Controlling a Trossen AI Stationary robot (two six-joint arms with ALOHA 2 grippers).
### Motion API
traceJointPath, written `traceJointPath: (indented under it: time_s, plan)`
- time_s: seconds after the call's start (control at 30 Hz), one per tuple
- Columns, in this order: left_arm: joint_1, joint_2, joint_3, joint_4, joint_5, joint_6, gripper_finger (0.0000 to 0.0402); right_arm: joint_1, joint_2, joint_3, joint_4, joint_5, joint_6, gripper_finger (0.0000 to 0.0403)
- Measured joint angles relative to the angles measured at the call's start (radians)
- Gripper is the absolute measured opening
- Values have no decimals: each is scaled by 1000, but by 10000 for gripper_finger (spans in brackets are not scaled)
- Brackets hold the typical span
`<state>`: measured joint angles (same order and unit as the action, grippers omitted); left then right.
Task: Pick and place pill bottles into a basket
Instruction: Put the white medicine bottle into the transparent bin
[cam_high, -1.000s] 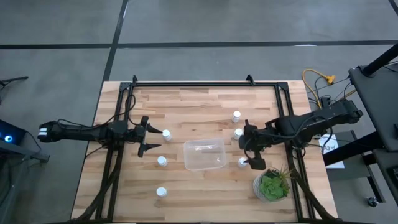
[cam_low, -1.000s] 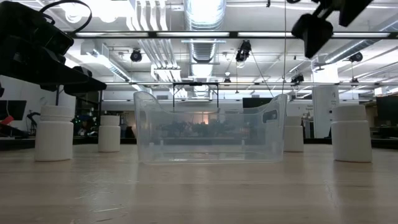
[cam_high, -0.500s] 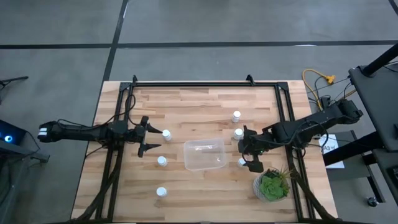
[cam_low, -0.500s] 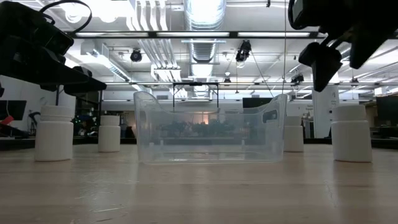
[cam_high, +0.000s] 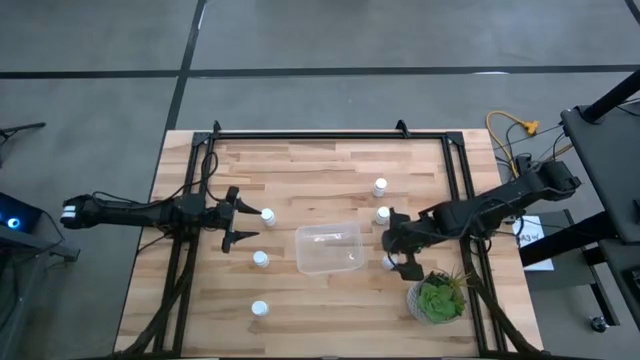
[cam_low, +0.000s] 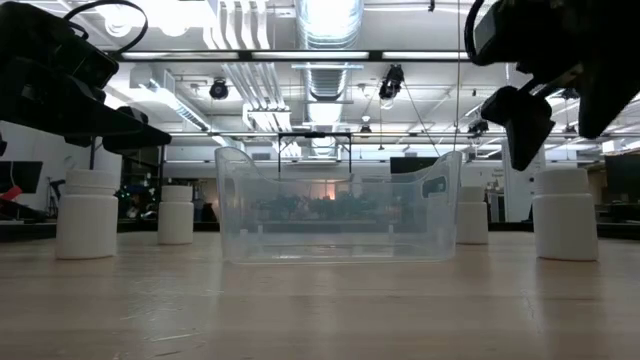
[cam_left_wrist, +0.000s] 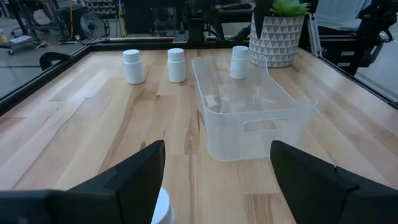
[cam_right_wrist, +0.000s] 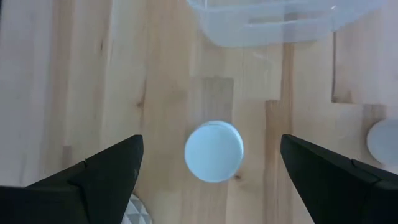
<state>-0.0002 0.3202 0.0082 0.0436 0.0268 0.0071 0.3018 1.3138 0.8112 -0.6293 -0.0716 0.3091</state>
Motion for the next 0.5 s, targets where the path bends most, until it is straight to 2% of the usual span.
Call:
traceJointPath:
  time_s: [0.23,0.5]
  plan:
    - [0,0,0,0,0,0,274,2,76,-1,5,-4,23,368]
    - [0,0,0,0,0,0,274,2,104,-1,24,-7,21,368]
